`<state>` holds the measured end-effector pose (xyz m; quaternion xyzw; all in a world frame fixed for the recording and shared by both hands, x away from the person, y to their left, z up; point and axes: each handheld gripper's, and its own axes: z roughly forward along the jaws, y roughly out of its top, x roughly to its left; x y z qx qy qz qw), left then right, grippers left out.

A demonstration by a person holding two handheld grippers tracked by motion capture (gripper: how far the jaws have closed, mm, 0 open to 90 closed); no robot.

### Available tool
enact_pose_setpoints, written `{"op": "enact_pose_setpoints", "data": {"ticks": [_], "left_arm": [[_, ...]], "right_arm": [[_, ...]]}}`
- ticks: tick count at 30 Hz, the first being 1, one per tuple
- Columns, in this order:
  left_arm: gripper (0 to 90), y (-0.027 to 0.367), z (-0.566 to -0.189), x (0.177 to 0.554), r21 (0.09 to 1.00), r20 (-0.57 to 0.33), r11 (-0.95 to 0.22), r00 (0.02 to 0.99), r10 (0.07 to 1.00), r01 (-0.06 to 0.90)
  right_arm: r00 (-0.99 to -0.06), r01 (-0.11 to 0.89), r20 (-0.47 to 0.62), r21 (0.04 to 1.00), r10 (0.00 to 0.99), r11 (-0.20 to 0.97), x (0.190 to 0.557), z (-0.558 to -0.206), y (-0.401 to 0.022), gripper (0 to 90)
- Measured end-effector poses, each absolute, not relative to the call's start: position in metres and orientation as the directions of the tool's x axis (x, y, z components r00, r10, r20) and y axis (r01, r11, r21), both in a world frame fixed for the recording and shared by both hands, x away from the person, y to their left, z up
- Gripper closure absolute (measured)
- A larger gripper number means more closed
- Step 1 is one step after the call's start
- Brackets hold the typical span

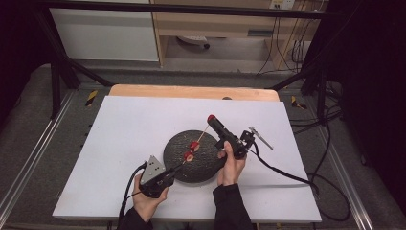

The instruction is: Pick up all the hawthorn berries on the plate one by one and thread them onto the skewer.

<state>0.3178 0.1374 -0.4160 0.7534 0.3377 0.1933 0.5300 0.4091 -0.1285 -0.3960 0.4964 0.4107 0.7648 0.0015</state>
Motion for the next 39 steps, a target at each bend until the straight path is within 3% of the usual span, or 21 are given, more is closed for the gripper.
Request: {"op": "enact_pose_setpoints", "data": {"ticks": [39], "left_arm": [[88.0, 0.118, -0.409, 0.339, 0.929, -0.107, -0.169, 0.676, 0.729, 0.33]], "right_arm": [[-0.508, 0.435, 0.732, 0.672, 0.453, -0.599, 0.4, -0.409, -0.12, 63.3]]}}
